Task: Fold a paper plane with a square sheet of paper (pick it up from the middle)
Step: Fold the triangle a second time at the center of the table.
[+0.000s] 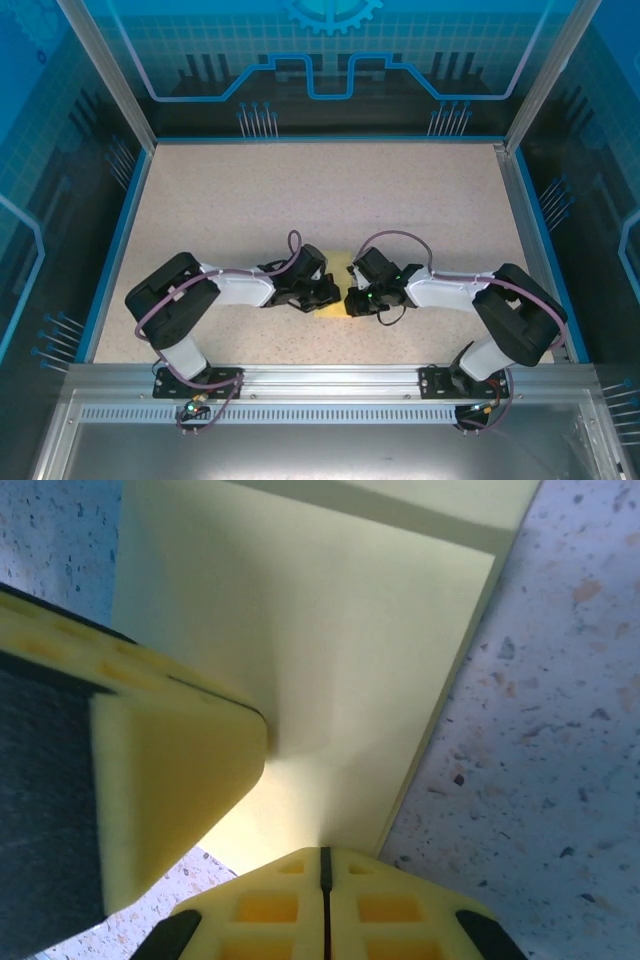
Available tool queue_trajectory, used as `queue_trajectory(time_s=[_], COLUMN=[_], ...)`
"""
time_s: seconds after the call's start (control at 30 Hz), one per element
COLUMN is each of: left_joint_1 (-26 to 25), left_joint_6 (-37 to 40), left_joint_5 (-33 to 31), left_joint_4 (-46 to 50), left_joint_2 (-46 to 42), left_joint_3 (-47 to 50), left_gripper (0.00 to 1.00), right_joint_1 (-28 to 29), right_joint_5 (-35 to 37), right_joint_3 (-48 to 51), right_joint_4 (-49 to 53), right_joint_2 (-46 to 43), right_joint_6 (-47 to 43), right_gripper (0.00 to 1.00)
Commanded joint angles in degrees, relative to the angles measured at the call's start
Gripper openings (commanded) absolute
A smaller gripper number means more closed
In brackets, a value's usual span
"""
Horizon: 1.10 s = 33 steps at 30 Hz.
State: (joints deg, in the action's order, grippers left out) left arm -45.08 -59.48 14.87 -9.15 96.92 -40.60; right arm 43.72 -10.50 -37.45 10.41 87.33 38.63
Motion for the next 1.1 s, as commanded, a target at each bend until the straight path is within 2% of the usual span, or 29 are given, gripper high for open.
queue_trajectory(time_s=[0.0, 0.27, 0.53, 1.07], left_joint_1=[-1.2, -1.7, -1.2, 6.0], left_joint_6=[-1.9, -1.9, -0.7, 2.7], left_joint_5=[1.1, 1.6, -2.8, -4.2], left_joint_4=[-1.1, -2.6, -0.5, -0.5], left_joint_2=[1.2, 1.6, 2.9, 3.0], left_joint_3=[1.1, 1.2, 0.9, 1.3], left_gripper=[0.07, 0.07, 0.06, 0.07], right_joint_1=[-0.4, -0.3, -0.2, 0.8], right_joint_5=[0.8, 1.2, 3.2, 6.7], right_joint_3=[1.4, 1.5, 1.4, 1.4], right_joint_4=[1.8, 2.2, 5.1, 11.6], right_joint_2=[-0.1, 0.3, 1.9, 7.7], right_joint_6=[0.6, 0.2, -1.5, -4.4], right_gripper=[0.07, 0.06, 0.07, 0.06])
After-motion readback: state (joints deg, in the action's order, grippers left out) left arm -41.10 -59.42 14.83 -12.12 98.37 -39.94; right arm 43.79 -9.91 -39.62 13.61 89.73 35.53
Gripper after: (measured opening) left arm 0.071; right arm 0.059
